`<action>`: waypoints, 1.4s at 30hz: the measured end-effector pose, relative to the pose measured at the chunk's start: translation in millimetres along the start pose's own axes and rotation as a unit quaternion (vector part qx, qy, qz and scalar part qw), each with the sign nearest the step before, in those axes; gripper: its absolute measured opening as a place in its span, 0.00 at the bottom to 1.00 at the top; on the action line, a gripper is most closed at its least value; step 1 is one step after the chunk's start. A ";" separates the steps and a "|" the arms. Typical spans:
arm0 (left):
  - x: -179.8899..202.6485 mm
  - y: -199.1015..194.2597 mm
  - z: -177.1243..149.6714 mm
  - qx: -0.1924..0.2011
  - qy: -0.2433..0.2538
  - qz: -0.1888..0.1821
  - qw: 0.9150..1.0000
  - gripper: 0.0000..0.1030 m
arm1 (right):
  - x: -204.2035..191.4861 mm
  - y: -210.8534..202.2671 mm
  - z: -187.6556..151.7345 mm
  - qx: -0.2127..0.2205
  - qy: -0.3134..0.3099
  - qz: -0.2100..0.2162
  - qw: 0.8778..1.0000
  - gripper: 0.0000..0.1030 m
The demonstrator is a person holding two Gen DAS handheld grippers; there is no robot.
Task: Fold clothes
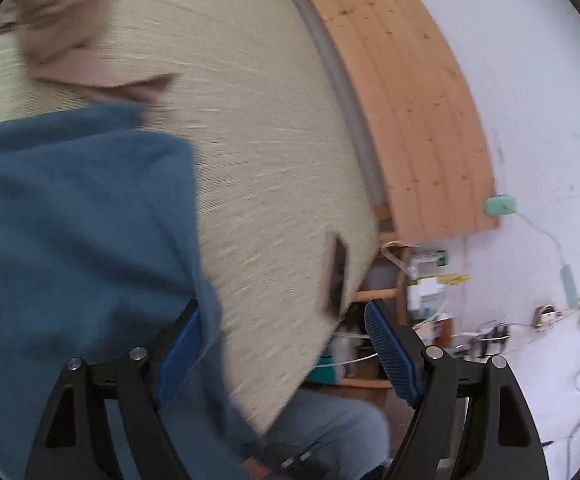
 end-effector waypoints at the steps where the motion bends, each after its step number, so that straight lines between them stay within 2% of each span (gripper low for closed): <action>1: -6.5 -5.8 -8.8 -0.004 -0.003 0.006 1.000 0.81 | 0.4 -0.1 0.4 -0.001 0.003 0.002 1.000 0.35; 4: -27.0 -11.2 -42.4 -0.019 -0.030 0.017 0.999 0.81 | 1.1 -0.5 1.1 -0.001 0.009 0.006 1.000 0.35; 10: -46.2 -12.4 -127.1 -0.051 -0.114 -0.031 0.992 0.81 | 2.1 -1.5 1.4 0.000 0.015 0.011 1.000 0.35; 16: -50.6 -3.4 -173.9 -0.059 -0.179 -0.048 0.981 0.81 | 2.4 -3.1 0.7 0.003 0.020 0.011 1.000 0.35; 22: -27.8 -7.6 -169.5 -0.046 -0.180 -0.091 0.978 0.81 | 2.4 -5.4 0.5 0.004 0.019 0.006 1.000 0.35; 26: -8.0 -10.9 -156.7 -0.040 -0.159 -0.096 0.982 0.81 | 2.3 -6.9 0.4 0.004 0.019 0.003 1.000 0.35; 33: 31.1 8.3 -145.9 -0.067 -0.110 -0.098 0.987 0.81 | 7.1 -20.1 4.8 0.014 0.022 -0.008 1.000 0.36; 38: 68.3 32.9 -141.9 -0.098 -0.057 -0.097 0.989 0.81 | 22.8 -25.0 6.2 0.019 0.042 -0.033 0.998 0.38; 42: 71.3 28.7 -137.6 -0.093 -0.043 -0.096 0.990 0.81 | 43.7 -29.1 6.6 0.020 0.075 -0.059 0.995 0.38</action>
Point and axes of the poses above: each gripper's, at about its wrist camera, not at the fingertips, and y roughly the way its jaws point, x to its right, z to its top, the point moved 7 cm from there along y, roughly the way its jaws point, and after that the axes turned 2 degrees about x, right-handed, at the moved point
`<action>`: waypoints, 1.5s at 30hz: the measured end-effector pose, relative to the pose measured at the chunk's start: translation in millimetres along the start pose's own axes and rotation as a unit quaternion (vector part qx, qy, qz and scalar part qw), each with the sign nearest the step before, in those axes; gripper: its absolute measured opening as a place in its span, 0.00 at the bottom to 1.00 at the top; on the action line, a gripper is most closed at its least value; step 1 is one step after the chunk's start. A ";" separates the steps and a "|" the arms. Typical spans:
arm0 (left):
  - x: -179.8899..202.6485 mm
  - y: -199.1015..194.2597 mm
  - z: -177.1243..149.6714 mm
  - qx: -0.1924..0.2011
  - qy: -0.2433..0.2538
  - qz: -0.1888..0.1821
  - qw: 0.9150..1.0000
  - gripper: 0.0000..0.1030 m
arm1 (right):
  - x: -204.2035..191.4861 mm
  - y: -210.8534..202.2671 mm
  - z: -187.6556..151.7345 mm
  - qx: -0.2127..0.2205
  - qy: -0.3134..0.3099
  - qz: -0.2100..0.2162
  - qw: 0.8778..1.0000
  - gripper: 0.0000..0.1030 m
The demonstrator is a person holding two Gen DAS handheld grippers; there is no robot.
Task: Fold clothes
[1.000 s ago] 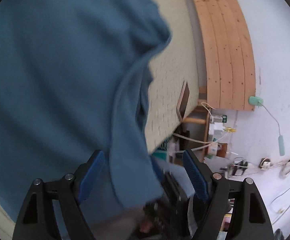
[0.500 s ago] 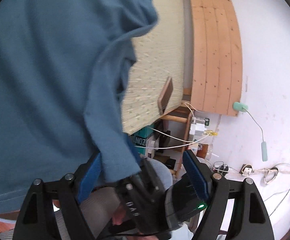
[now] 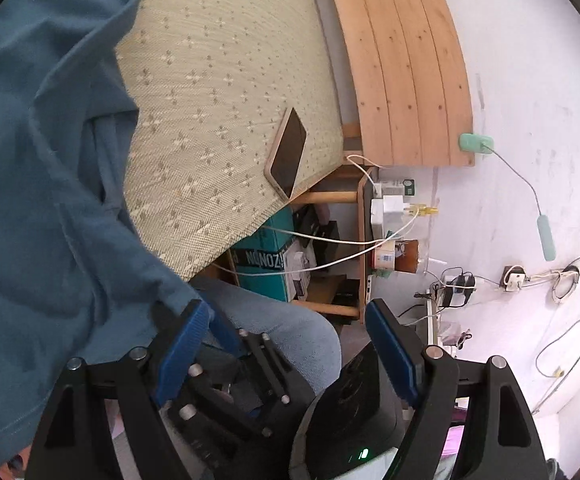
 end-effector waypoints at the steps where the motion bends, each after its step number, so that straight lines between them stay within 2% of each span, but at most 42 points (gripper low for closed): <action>1: -2.3 -6.6 3.1 0.010 -0.001 0.001 1.000 0.81 | 5.3 -0.4 0.9 0.000 0.008 -0.006 1.000 0.38; 3: -10.3 -21.2 10.4 0.030 -0.004 0.009 1.000 0.81 | 15.8 -1.3 2.6 0.000 0.024 -0.019 1.000 0.38; 6: -32.3 -56.4 22.1 0.074 -0.005 0.046 0.996 0.81 | 31.5 -2.7 5.0 0.001 0.049 -0.039 0.998 0.38; 8: -47.1 -78.2 27.4 0.101 -0.007 0.071 0.992 0.81 | 35.6 -6.2 8.5 0.004 0.061 -0.032 0.998 0.38; 13: -86.6 -144.5 44.7 0.179 0.002 0.147 0.973 0.81 | 19.3 -2.0 25.2 -0.006 0.040 0.049 0.998 0.39; 15: -100.1 -168.1 52.9 0.207 0.005 0.173 0.963 0.81 | 2.9 4.8 39.8 -0.014 0.007 0.094 0.995 0.39; 18: -115.4 -195.3 66.9 0.237 0.017 0.205 0.949 0.81 | -19.8 16.1 60.6 -0.026 -0.053 0.130 0.990 0.39; 21: -123.3 -213.0 81.0 0.252 0.034 0.220 0.942 0.81 | -42.9 32.1 84.2 -0.052 -0.105 0.171 0.978 0.39; 25: -130.4 -230.9 104.2 0.264 0.075 0.260 0.926 0.81 | -66.6 53.7 127.2 -0.058 -0.139 0.185 0.971 0.39; 29: -142.4 -233.1 125.3 0.258 0.094 0.303 0.913 0.81 | -81.4 78.5 167.1 -0.061 -0.123 0.211 0.968 0.40; 35: -167.0 -231.9 144.4 0.259 0.085 0.324 0.906 0.75 | -83.2 134.3 208.5 -0.084 -0.071 0.219 0.969 0.41; 37: -173.0 -228.0 149.0 0.246 0.090 0.332 0.906 0.66 | -85.2 150.0 215.2 -0.094 -0.069 0.219 0.969 0.42; 39: -178.1 -227.4 152.6 0.242 0.085 0.333 0.907 0.46 | -90.2 165.9 219.3 -0.106 -0.077 0.218 0.967 0.42; 43: -184.3 -229.4 158.4 0.242 0.078 0.322 0.912 0.38 | -99.3 195.6 219.0 -0.133 -0.091 0.220 0.962 0.42; 45: -185.7 -231.1 161.8 0.244 0.075 0.317 0.913 0.30 | -102.8 206.3 216.6 -0.144 -0.094 0.222 0.960 0.42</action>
Point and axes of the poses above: each gripper's, at about its wrist camera, not at the fingertips, and y roughly the way its jaws point, x to its right, z to its top, the point moved 7 cm from there along y, roughly the way its jaws point, and after that the axes turned 2 degrees about x, right-handed, at the moved point
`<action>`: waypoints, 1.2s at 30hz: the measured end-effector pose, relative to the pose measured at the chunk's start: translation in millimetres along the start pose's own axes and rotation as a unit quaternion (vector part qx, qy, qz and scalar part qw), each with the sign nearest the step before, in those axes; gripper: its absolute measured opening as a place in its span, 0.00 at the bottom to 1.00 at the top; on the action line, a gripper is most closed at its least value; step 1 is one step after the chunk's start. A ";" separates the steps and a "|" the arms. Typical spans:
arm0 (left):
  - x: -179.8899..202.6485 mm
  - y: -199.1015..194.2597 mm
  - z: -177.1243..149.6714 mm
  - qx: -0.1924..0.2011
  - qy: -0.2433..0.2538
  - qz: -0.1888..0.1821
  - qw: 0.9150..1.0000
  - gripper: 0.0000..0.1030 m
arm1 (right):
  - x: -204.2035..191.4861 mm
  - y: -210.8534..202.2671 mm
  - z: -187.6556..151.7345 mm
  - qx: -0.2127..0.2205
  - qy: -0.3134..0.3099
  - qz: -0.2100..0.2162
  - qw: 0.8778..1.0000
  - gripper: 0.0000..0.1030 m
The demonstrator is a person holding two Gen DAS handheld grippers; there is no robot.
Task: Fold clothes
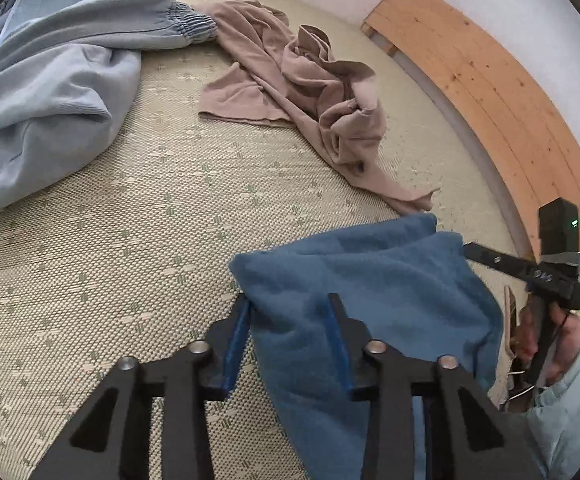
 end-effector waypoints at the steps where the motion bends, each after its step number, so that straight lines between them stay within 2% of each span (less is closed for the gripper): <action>1: -0.6 0.9 1.4 0.001 -0.002 -0.002 1.000 0.28 | 0.3 4.7 -0.1 -0.004 -0.002 0.000 1.000 0.42; 3: -2.8 4.0 2.3 0.000 -0.004 0.001 1.000 0.15 | 0.0 12.5 -0.5 -0.012 -0.009 0.001 1.000 0.40; 4: -4.4 5.4 2.3 0.000 -0.006 0.002 1.000 0.13 | -1.2 14.7 -1.0 -0.015 -0.013 0.001 1.000 0.33; 5: -6.1 6.9 2.3 0.001 -0.009 0.002 1.000 0.10 | -2.4 16.9 -1.5 -0.018 -0.018 0.001 1.000 0.24; 6: -7.8 7.0 2.7 0.005 -0.012 0.002 1.000 0.07 | -4.4 17.5 -1.2 -0.017 -0.024 -0.001 1.000 0.05; 11: -19.5 1.6 5.2 0.026 -0.035 0.003 0.999 0.04 | -39.7 -3.4 18.1 0.038 -0.092 0.012 0.995 0.04; 15: -37.2 -2.8 5.3 0.035 -0.066 0.010 0.997 0.04 | -62.9 -10.3 33.3 0.087 -0.133 0.001 0.987 0.04; 17: -43.2 -1.5 2.2 0.029 -0.077 0.004 0.997 0.04 | -63.1 -4.5 35.4 0.091 -0.140 -0.016 0.986 0.04; 20: -44.4 -0.2 -1.9 0.024 -0.076 0.002 0.997 0.05 | -58.4 -8.2 34.6 0.085 -0.135 -0.016 0.987 0.05; 23: -42.6 0.5 -1.5 0.021 -0.070 0.008 0.997 0.06 | -53.6 -11.9 33.7 0.078 -0.131 -0.016 0.988 0.14; 25: -43.2 0.9 -2.3 0.021 -0.071 0.010 0.997 0.06 | -50.5 -14.5 33.1 0.074 -0.128 -0.016 0.989 0.35; 27: -40.2 0.1 -2.4 0.020 -0.069 0.004 0.997 0.12 | -47.4 -17.0 32.5 0.069 -0.125 -0.017 0.990 0.58; 28: -38.5 -0.4 -2.5 0.020 -0.068 0.001 0.998 0.15 | -45.8 -18.2 32.2 0.067 -0.123 -0.017 0.990 0.62; 31: -33.6 -1.7 -2.7 0.019 -0.064 -0.008 0.998 0.22 | -43.0 -25.8 20.6 0.044 -0.118 -0.002 0.992 0.63; 33: -30.4 -2.6 -2.9 0.019 -0.062 -0.014 0.998 0.36 | -42.1 -33.1 7.1 0.020 -0.113 0.016 0.993 0.63; 36: -25.5 -4.0 -3.1 0.018 -0.059 -0.024 0.998 0.47 | -37.1 -36.1 -19.4 -0.023 -0.117 0.022 0.993 0.63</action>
Point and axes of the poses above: each gripper's, at about its wrist camera, not at the fingertips, and y roughly the way its jaws point, x to its right, z to its top, the point moved 7 cm from there along y, roughly the way its jaws point, and after that the axes turned 2 degrees about x, right-handed, at the moved point
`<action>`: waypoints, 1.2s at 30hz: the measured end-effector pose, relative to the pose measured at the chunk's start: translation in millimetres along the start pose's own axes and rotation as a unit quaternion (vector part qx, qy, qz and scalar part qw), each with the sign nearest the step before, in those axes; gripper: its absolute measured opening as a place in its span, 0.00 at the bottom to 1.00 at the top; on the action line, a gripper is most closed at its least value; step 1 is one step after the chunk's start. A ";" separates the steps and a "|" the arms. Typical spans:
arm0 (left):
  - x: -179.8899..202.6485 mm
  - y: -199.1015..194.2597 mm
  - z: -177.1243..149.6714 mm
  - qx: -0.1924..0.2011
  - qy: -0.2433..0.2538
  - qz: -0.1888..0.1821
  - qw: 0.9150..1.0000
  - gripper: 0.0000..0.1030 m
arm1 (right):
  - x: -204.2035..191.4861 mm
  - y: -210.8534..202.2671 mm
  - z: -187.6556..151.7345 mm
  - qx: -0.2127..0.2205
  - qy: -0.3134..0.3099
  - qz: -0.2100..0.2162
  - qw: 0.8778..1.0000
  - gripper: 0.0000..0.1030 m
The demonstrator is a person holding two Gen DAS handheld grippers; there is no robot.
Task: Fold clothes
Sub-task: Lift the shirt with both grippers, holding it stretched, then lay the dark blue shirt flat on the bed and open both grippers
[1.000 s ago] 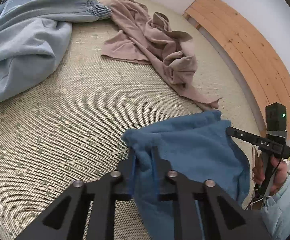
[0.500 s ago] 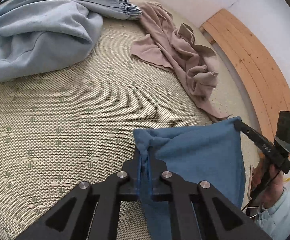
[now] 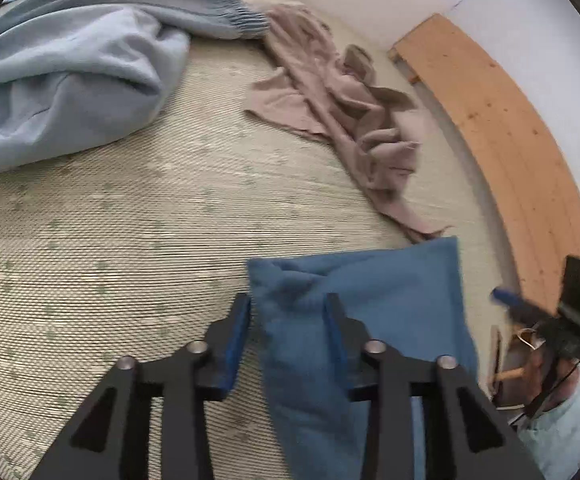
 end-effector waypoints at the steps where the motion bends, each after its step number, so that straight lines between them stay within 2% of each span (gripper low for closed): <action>1: 1.6 -0.4 -0.2 0.000 0.001 -0.003 1.000 0.47 | 1.1 2.2 -11.1 -0.016 -0.002 -0.004 1.000 0.63; 5: 5.5 3.5 1.1 0.000 0.004 -0.003 1.000 0.48 | 4.8 6.9 -41.5 -0.058 -0.001 -0.005 0.998 0.63; 6: 3.7 2.9 -0.2 0.001 0.003 0.002 1.000 0.35 | 4.2 7.3 -46.4 -0.063 -0.002 -0.004 0.998 0.62; 8: -2.5 6.9 0.8 0.003 -0.007 0.022 1.000 0.11 | 3.1 8.2 -56.2 -0.073 -0.006 -0.002 0.997 0.56; 9: -6.1 7.5 0.9 0.004 -0.014 0.025 1.000 0.10 | 2.6 8.6 -61.1 -0.078 -0.008 -0.001 0.997 0.42; 10: -9.9 6.8 0.9 0.006 -0.029 0.016 0.999 0.08 | 2.0 9.1 -66.0 -0.083 -0.010 0.001 0.997 0.19; 11: -13.4 5.7 0.8 0.008 -0.039 0.014 0.999 0.06 | 1.5 9.5 -70.9 -0.088 -0.012 0.002 0.996 0.07; 12: -14.0 5.4 0.8 0.009 -0.040 0.015 0.999 0.05 | 0.5 10.5 -73.7 -0.092 -0.015 -0.001 0.996 0.03; 16: -11.0 4.6 0.4 0.018 -0.019 0.035 0.999 0.05 | 0.5 8.4 -75.6 -0.094 -0.021 -0.011 0.995 0.02; 20: -14.1 8.1 -0.1 0.018 -0.021 0.038 0.999 0.05 | 6.8 4.4 -78.4 -0.091 -0.004 -0.020 0.996 0.03; 25: -13.8 8.5 1.5 0.010 -0.023 0.038 0.999 0.07 | 14.8 -0.6 -81.8 -0.088 0.017 -0.032 0.995 0.13; 26: -14.8 7.7 1.0 0.009 -0.027 0.038 0.999 0.10 | 16.3 -1.6 -82.5 -0.088 0.021 -0.034 0.995 0.15; 28: -16.6 6.1 0.2 0.006 -0.036 0.038 0.999 0.21 | 19.5 -3.6 -84.0 -0.086 0.030 -0.039 0.995 0.30; 30: -17.9 0.2 -3.6 0.007 -0.041 0.038 0.998 0.36 | 22.7 -5.6 -85.4 -0.085 0.038 -0.044 0.995 0.32; 32: -14.6 -2.5 -6.5 0.006 -0.046 0.033 0.998 0.47 | 18.0 -8.1 -97.5 -0.093 0.039 -0.041 0.994 0.32; 36: 3.4 -19.5 -26.9 -0.002 -0.036 0.016 0.999 0.50 | 2.3 -8.2 -128.1 -0.118 0.038 -0.037 0.992 0.32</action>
Point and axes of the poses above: each gripper's, at about its wrist camera, not at the fingertips, and y roughly the way its jaws point, x to its right, z to its top, the point moved 7 cm from there along y, roughly the way its jaws point, and after that the axes turned 2 degrees about x, right-handed, at the moved point
